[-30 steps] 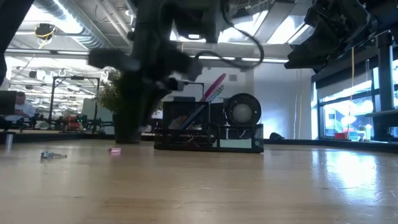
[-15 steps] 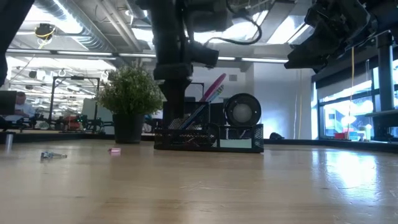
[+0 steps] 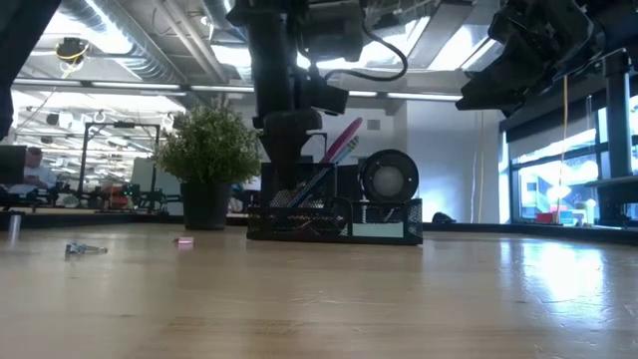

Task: Pick and place office supplies into organizer
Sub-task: Put the blue binder clip into the black desk organizer, then put the pink binder clip into the black desk organizer

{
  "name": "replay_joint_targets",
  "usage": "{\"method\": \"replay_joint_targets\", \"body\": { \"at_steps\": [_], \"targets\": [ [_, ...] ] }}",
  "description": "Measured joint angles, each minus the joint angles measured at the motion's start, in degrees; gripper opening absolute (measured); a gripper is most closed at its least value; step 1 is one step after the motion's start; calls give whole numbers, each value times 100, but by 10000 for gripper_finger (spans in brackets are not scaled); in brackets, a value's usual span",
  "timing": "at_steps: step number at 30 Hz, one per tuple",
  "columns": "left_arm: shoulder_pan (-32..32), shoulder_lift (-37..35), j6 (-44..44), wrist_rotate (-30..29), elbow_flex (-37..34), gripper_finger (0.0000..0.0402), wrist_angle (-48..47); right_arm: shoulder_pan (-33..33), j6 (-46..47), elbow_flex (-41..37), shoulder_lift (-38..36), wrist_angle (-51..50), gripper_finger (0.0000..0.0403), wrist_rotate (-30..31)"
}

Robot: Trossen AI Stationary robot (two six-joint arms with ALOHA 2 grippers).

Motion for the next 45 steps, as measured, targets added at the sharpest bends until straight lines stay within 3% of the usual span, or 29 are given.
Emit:
{"method": "replay_joint_targets", "body": {
  "at_steps": [18, 22, 30, 39, 45],
  "targets": [
    [4, -7, 27, 70, 7, 115, -15, 0, -9, 1, 0, -2, 171, 1],
    [4, -9, 63, 487, 11, 124, -227, -2, 0, 0, 0, -2, 171, 0],
    [-134, -20, -495, 1162, 87, 124, -1533, -2, -7, 0, 0, -2, 171, 2],
    [-891, -20, 1436, 1265, 87, 125, -1789, -2, -25, 2, 2, -4, 171, 0],
    [-1271, -20, 1705, 1489, 87, 124, -1701, -2, -7, 0, 0, -4, 171, 0]
  ]
}}
